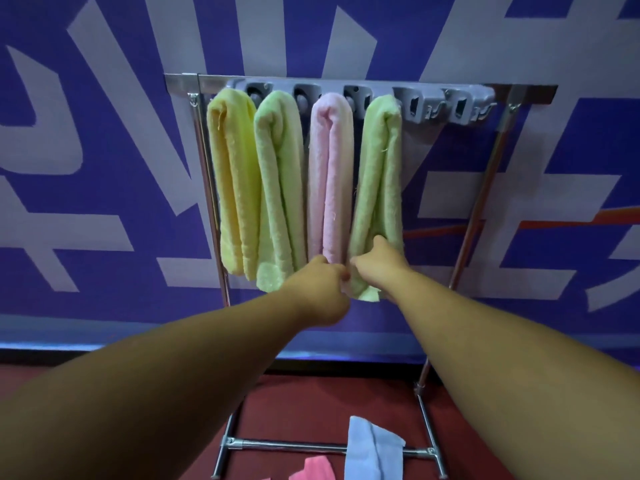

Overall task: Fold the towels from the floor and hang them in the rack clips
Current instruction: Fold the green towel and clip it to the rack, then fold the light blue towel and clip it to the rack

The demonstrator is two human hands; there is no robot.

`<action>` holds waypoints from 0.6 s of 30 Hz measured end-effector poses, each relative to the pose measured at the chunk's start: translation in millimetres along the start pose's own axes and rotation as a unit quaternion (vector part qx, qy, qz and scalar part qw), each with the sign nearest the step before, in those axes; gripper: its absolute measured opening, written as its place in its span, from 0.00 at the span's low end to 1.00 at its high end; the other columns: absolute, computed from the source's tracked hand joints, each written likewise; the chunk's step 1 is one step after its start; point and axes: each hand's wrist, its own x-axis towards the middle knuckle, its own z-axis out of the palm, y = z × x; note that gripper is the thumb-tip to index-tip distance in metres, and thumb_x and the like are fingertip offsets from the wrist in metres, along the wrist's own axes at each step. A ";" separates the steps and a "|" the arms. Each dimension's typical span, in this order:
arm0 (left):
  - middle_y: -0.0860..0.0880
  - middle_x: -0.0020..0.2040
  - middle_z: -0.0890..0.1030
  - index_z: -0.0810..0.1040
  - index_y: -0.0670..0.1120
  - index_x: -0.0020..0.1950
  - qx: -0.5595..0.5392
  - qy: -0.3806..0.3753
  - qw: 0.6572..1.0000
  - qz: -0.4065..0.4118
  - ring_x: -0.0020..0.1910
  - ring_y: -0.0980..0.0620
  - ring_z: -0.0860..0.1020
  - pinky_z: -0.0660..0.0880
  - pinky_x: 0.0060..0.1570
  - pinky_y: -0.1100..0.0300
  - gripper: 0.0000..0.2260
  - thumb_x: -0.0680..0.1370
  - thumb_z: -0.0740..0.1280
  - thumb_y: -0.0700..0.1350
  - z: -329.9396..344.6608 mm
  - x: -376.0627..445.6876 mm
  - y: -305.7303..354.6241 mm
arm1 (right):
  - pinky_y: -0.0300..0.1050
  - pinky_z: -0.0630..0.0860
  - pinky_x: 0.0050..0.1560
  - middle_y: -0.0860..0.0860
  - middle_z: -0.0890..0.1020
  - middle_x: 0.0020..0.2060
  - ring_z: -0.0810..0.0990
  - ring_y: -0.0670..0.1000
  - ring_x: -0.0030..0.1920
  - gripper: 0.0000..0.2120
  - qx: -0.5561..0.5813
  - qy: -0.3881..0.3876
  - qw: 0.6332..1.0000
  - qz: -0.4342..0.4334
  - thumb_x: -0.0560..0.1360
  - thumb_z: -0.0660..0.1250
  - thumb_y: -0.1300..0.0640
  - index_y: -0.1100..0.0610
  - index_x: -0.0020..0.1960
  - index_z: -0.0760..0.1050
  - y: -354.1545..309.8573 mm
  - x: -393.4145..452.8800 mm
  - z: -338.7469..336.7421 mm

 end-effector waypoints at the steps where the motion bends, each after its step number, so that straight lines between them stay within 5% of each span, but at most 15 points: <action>1: 0.46 0.65 0.69 0.72 0.52 0.70 -0.002 -0.007 1.000 -0.006 0.63 0.45 0.74 0.72 0.63 0.51 0.24 0.73 0.62 0.46 9.7 4.2 -6.2 | 0.51 0.76 0.58 0.56 0.79 0.59 0.78 0.60 0.59 0.21 0.015 0.007 1.000 0.004 0.72 0.68 0.51 0.58 0.62 0.71 4.6 9.0 8.9; 5: 0.47 0.67 0.68 0.71 0.51 0.70 -0.010 -0.027 0.999 -0.014 0.63 0.45 0.74 0.73 0.62 0.51 0.23 0.74 0.63 0.45 41.2 17.7 -26.7 | 0.51 0.79 0.55 0.56 0.82 0.55 0.81 0.60 0.55 0.27 0.112 0.027 0.993 0.021 0.69 0.71 0.45 0.61 0.61 0.75 9.2 38.3 41.0; 9: 0.46 0.68 0.68 0.71 0.51 0.70 -0.016 -0.023 0.999 -0.031 0.62 0.45 0.75 0.72 0.63 0.54 0.23 0.75 0.64 0.45 57.2 35.3 -43.9 | 0.55 0.80 0.54 0.57 0.84 0.52 0.82 0.61 0.51 0.21 0.215 0.056 0.973 0.066 0.68 0.66 0.51 0.59 0.58 0.79 13.0 67.2 61.9; 14: 0.44 0.66 0.70 0.71 0.51 0.70 -0.038 -0.029 0.998 -0.046 0.64 0.44 0.74 0.70 0.64 0.55 0.23 0.75 0.64 0.45 78.0 43.9 -57.6 | 0.41 0.73 0.36 0.53 0.83 0.41 0.80 0.53 0.39 0.11 0.286 0.049 0.955 0.059 0.72 0.65 0.58 0.58 0.53 0.80 44.4 72.2 82.7; 18: 0.45 0.66 0.72 0.72 0.50 0.70 -0.067 -0.044 0.995 -0.064 0.65 0.47 0.72 0.67 0.65 0.57 0.22 0.75 0.63 0.44 110.4 39.2 -66.4 | 0.44 0.76 0.47 0.48 0.84 0.45 0.81 0.51 0.47 0.10 0.237 0.016 0.971 0.005 0.71 0.70 0.55 0.51 0.52 0.80 89.9 60.4 104.3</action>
